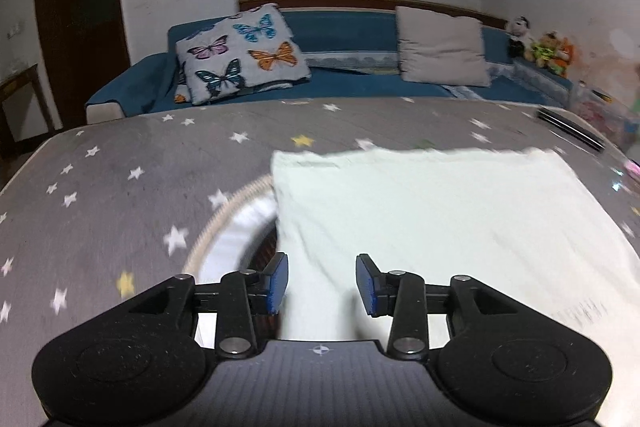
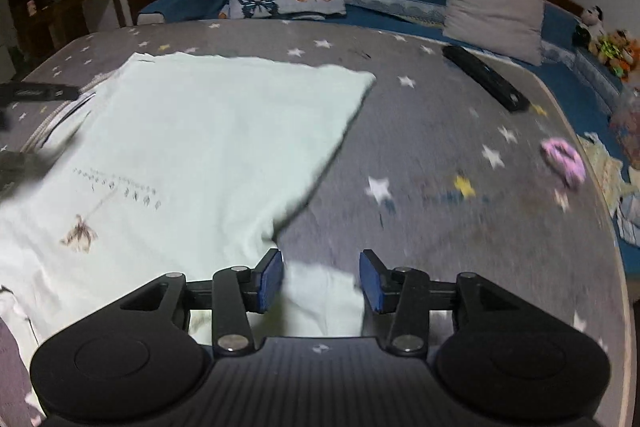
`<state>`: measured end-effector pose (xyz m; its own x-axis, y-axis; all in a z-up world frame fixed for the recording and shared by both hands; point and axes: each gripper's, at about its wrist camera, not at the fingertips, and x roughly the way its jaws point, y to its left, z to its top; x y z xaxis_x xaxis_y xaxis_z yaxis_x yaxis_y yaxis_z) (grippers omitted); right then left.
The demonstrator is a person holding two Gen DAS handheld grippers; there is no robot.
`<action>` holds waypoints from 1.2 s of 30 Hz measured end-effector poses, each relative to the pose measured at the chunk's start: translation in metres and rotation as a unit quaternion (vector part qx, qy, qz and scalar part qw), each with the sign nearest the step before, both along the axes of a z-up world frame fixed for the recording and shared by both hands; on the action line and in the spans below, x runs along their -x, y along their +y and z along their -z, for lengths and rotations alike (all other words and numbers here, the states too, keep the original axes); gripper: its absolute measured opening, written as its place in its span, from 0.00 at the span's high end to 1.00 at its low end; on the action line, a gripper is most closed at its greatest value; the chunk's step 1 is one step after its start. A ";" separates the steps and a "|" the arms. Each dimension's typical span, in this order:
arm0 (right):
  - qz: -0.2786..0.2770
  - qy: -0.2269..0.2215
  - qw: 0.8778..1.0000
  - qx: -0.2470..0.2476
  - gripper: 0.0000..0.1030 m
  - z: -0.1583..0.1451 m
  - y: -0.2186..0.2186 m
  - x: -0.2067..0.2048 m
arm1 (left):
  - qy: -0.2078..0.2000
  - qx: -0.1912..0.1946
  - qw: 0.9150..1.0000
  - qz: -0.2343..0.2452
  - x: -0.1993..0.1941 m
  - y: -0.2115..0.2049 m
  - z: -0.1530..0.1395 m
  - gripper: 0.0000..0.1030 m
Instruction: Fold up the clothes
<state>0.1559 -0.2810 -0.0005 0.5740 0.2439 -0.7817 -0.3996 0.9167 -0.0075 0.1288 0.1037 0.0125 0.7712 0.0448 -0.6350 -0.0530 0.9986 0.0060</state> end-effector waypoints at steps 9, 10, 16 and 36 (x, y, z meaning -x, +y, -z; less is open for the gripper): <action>0.040 -0.018 0.999 -0.002 0.58 0.009 -0.021 0.029 | -0.001 -0.018 1.000 0.020 0.089 -0.024 0.017 0.53; 0.041 -0.023 0.999 0.004 0.58 0.008 -0.021 0.031 | -0.001 -0.018 1.000 0.018 0.096 -0.024 0.018 0.53; 0.031 -0.064 0.997 0.028 0.58 -0.010 -0.013 0.058 | -0.011 -0.020 0.999 0.027 0.134 -0.028 0.015 0.50; -0.266 0.001 0.964 0.008 0.65 -0.004 0.095 0.176 | -0.009 -0.016 0.995 -0.099 0.166 0.020 0.021 0.52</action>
